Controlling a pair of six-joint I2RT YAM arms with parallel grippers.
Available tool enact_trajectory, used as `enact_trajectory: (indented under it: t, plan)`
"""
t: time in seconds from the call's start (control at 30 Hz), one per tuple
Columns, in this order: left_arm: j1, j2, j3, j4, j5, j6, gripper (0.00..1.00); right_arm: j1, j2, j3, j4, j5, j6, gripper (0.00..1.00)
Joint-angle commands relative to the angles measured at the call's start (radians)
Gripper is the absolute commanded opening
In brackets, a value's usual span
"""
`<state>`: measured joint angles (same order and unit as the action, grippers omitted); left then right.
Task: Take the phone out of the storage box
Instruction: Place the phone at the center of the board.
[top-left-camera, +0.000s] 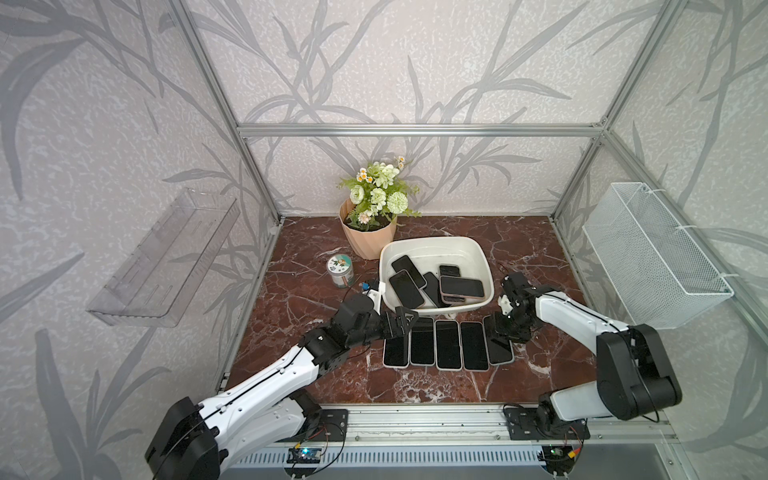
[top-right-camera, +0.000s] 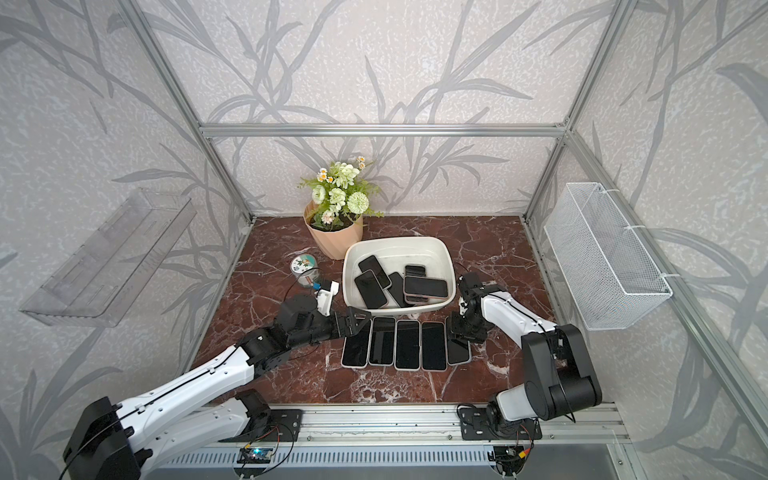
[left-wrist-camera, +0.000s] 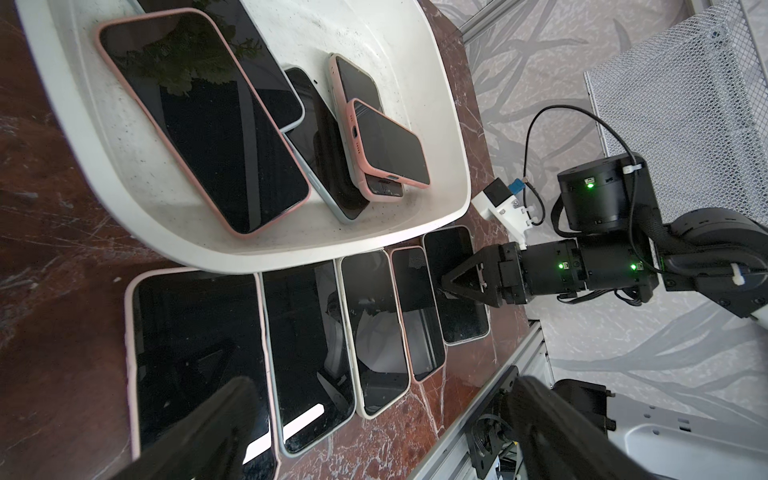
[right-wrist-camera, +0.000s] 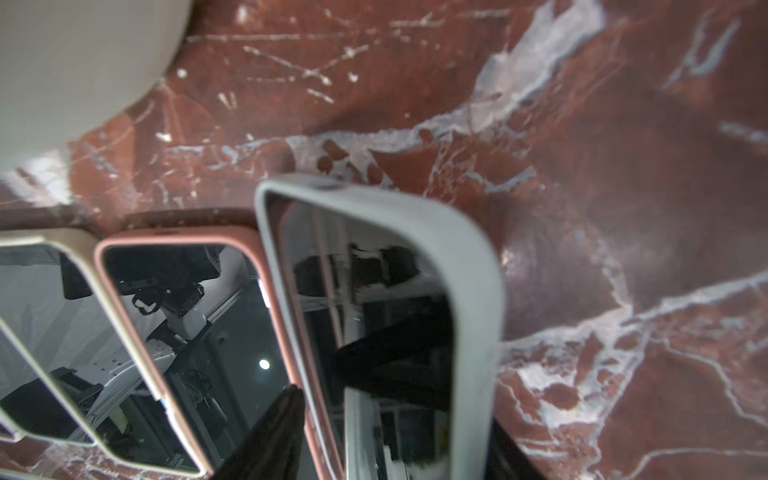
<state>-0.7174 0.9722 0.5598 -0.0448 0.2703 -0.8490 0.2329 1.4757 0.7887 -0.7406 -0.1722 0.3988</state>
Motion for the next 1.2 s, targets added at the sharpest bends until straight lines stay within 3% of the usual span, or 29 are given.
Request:
enact_trajectory:
  t: [0.0,0.2,0.4,0.5,0.73,0.9,1.03,1.17]
  plan:
    - [0.007,0.0,-0.006,-0.014,-0.013,0.009,1.0,0.003,0.035,0.027,0.032,0.0,0.002,0.6]
    - [0.012,0.009,-0.003,-0.014,-0.007,0.011,1.0,0.003,0.072,0.038,0.035,0.029,-0.002,0.64]
    - [0.014,0.038,0.014,-0.008,0.001,0.013,1.0,0.003,0.035,0.028,0.019,0.057,0.009,0.8]
    - [0.015,0.054,0.02,0.001,0.008,0.01,1.0,0.002,0.007,0.022,0.01,0.072,0.014,0.95]
    - [0.013,0.049,0.046,-0.023,0.006,0.022,1.0,0.002,-0.111,0.042,-0.062,0.136,0.018,0.97]
    - [0.019,0.003,0.051,-0.063,-0.043,0.052,1.0,0.003,-0.319,0.12,-0.16,0.217,-0.016,0.97]
    - [0.039,-0.015,0.046,-0.067,-0.068,0.049,1.0,0.005,-0.42,0.186,-0.116,0.05,-0.046,0.97]
    - [0.056,-0.019,0.048,-0.066,-0.064,0.044,1.0,0.046,-0.376,0.241,-0.032,-0.122,-0.045,0.96]
